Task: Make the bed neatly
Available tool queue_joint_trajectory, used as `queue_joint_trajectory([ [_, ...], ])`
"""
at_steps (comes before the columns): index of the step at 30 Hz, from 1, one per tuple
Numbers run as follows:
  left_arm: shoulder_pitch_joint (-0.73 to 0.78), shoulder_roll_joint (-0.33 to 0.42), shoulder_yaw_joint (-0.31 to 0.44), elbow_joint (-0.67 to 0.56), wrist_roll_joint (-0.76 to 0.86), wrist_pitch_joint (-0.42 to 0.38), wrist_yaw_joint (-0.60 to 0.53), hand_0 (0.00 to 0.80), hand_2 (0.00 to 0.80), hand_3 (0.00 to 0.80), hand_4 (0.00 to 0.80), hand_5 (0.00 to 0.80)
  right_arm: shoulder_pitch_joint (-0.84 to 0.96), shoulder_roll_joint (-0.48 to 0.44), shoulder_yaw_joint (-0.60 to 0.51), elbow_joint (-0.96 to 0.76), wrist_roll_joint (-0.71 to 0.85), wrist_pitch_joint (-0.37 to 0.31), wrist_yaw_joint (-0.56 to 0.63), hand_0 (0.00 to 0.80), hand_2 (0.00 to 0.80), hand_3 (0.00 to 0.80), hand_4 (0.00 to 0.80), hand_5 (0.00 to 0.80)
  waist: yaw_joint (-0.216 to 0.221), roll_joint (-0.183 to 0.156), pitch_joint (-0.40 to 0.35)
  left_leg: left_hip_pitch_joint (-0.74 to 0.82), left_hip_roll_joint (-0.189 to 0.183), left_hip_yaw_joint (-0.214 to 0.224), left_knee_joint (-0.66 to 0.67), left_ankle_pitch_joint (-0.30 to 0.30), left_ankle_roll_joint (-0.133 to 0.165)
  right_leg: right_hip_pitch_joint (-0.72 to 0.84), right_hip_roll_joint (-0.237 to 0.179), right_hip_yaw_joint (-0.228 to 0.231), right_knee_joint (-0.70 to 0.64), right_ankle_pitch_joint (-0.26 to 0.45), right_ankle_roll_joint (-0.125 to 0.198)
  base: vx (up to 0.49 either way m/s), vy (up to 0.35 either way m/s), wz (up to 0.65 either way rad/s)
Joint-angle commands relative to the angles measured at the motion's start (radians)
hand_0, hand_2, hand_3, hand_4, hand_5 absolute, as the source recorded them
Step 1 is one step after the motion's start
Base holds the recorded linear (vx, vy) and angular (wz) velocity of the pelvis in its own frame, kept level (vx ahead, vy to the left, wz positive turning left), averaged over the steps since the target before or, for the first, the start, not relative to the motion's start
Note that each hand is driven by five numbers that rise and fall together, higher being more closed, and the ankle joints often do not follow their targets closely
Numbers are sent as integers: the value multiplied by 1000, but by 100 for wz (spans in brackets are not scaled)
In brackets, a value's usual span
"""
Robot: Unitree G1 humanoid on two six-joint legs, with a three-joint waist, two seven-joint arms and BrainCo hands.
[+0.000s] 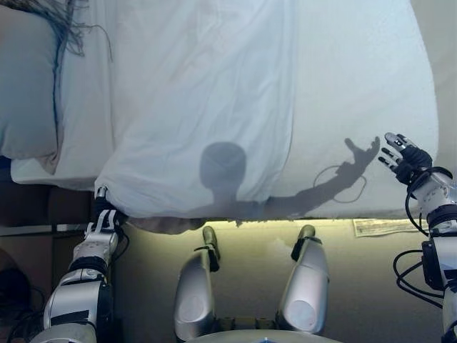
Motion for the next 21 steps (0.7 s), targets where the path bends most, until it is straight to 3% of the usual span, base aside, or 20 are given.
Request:
queue_joint_trajectory([
  [1, 19, 90, 50, 56, -88, -32, 4, 800, 800, 800, 800, 800, -69, -58, 46, 29, -8, -16, 29, 0, 0, 0, 0, 0, 10, 23, -44, 2, 63, -70, 64, -22, -27, -15, 6, 28, 71, -83, -18, -99, 106, -2],
  [9, -75, 119, -9, 62, -107, -4, 6, 800, 800, 800, 800, 800, -116, -11, 92, 18, 71, -34, 28, 0, 0, 0, 0, 0, 29, -15, -14, -133, 64, -93, 162, -98, -7, -68, 12, 40, 55, -36, 4, -140, -28, 1],
  [21, -129, 157, -42, 102, -92, 41, 20, 800, 800, 800, 800, 800, -135, 41, 117, 17, 130, -46, 3, 0, 0, 0, 0, 0, 58, -72, -6, -187, 85, -128, 207, -110, -6, -60, 34, 9, 30, -7, 24, -47, -62, 1],
])
